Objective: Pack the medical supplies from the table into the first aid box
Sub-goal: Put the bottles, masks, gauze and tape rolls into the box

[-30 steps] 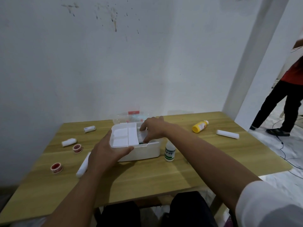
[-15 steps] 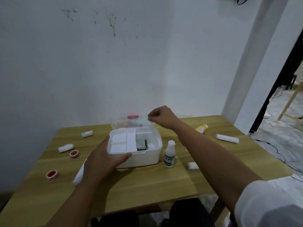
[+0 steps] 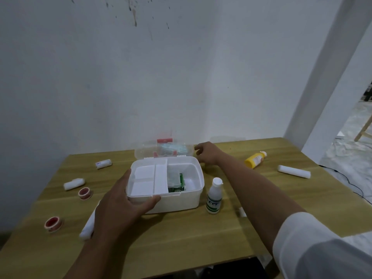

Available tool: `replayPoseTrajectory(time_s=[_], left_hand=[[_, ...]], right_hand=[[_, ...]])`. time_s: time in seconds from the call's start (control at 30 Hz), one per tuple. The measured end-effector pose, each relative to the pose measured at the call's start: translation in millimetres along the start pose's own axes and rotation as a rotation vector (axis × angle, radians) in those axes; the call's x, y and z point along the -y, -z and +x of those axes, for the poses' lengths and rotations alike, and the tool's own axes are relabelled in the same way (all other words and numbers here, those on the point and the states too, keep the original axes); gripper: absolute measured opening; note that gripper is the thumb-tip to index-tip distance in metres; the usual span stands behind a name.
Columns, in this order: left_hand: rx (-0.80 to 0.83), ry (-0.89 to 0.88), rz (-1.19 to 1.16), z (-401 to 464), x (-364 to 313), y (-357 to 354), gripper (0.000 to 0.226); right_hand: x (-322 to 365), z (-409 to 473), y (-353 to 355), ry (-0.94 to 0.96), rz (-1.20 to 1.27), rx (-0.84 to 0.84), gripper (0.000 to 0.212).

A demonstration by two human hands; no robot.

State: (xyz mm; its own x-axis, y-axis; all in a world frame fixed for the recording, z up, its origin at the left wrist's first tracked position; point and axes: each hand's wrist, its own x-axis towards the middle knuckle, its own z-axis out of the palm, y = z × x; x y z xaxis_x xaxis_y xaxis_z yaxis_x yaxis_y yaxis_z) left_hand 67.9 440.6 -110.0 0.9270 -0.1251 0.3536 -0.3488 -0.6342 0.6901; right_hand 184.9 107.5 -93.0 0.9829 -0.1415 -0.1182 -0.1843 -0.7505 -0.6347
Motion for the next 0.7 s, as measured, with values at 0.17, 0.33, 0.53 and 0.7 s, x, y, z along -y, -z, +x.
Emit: replayPoseTrajectory(time_s=[0.17, 0.33, 0.53, 0.7], left_hand=[[0.007, 0.01, -0.018, 1, 1, -2, 0.116], [0.006, 0.02, -0.06, 2, 3, -1, 0.113], [0.019, 0.017, -0.025, 3, 5, 0, 0.116], [0.017, 0.002, -0.029, 2, -1, 0, 0.109]], right_hand=[[7, 14, -23, 0.093, 0.078, -0.062, 0.048], [12, 16, -24, 0.102, 0.115, -0.107, 0.028], [2, 12, -5, 0.061, 0.018, -0.165, 0.031], [-15, -4, 26, 0.052, -0.014, -0.211, 0.041]])
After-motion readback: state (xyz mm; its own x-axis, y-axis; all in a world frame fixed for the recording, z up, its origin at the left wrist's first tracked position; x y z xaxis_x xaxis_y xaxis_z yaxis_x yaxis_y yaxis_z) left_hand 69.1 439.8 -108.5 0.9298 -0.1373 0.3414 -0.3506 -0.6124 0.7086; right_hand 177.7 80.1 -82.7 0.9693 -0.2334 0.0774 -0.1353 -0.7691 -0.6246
